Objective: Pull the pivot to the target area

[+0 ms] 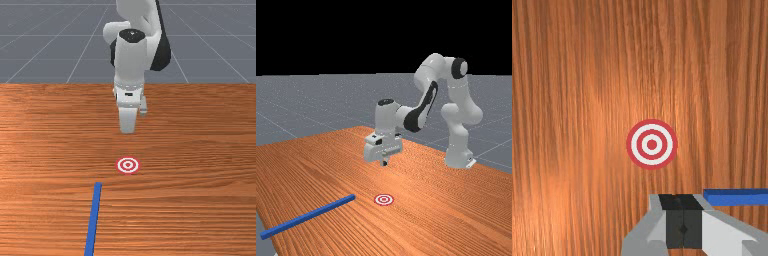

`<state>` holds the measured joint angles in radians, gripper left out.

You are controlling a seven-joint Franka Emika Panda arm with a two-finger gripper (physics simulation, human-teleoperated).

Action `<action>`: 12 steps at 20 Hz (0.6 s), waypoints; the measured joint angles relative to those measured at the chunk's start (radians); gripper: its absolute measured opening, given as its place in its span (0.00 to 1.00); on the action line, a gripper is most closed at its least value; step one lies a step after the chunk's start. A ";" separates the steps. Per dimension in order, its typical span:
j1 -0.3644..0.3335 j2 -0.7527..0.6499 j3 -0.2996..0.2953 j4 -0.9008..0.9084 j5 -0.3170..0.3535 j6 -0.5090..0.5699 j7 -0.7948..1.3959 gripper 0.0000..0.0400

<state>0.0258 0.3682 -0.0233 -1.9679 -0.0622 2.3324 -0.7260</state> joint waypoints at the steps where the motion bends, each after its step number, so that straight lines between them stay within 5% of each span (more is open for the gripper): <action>1: -0.011 -0.002 0.010 -0.004 0.027 0.004 -0.024 0.00; 7: 0.006 0.005 -0.004 -0.006 -0.011 0.012 0.009 0.00; 12: -0.013 0.008 0.014 -0.005 0.037 0.009 -0.033 0.00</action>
<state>0.0131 0.3762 -0.0089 -1.9724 -0.0250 2.3417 -0.7592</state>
